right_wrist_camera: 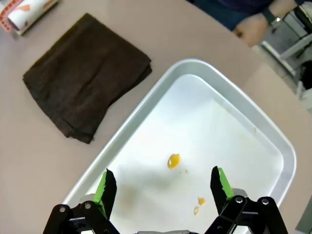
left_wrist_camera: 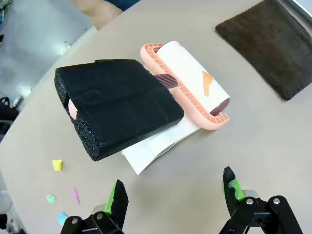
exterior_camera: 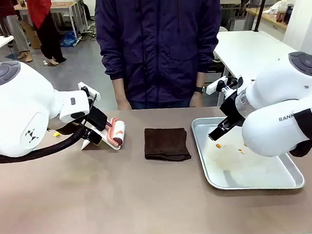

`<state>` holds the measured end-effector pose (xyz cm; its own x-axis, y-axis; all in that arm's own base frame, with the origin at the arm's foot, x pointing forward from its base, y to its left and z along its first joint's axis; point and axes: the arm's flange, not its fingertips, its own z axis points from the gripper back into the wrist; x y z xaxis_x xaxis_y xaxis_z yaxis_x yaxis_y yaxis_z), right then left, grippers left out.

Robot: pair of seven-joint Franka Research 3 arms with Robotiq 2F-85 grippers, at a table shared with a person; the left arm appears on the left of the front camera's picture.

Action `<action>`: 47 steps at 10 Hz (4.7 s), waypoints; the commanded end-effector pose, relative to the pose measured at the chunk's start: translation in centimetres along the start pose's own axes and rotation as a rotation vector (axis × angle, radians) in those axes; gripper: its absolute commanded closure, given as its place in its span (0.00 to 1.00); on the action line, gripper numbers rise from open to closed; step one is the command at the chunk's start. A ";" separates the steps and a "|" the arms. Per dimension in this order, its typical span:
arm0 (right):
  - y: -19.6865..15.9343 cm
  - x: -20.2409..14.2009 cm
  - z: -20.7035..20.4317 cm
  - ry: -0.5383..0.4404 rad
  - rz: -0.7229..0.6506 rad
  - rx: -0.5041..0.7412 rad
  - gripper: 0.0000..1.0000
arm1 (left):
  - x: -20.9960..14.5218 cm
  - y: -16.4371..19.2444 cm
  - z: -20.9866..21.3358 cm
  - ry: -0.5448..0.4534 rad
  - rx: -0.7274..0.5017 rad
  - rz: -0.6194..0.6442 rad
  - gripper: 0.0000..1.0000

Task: Clean the surface of the table.
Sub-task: Hold the Lint Roller with your left hand and the towel with your right hand.

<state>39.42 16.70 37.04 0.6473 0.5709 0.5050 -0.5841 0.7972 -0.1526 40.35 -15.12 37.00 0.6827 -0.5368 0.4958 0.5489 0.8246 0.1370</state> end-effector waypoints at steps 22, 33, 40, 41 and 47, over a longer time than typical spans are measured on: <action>-1.6 -1.5 13.6 0.005 -0.492 0.839 0.00 | -0.1 -0.8 15.6 -0.004 -0.565 0.394 0.00; -16.5 -25.3 20.3 -0.523 -1.128 0.815 0.00 | -19.0 7.5 20.2 -0.648 -0.652 1.020 0.00; -23.8 -26.0 22.5 -0.491 -1.179 0.800 0.00 | -13.2 20.3 25.9 -0.620 -0.674 1.093 0.00; -23.8 -26.0 22.5 -0.491 -1.179 0.800 0.00 | -13.2 20.3 25.9 -0.620 -0.674 1.093 0.00; -18.4 -12.1 20.2 -0.228 -0.911 0.621 0.00 | -2.9 19.1 24.9 -0.204 -0.593 0.900 0.00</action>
<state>30.63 -12.06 50.12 0.8688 -0.3389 0.3610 -0.1176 0.5669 0.8154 35.07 6.15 58.25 0.8411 0.3974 0.3669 0.0605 0.6050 -0.7940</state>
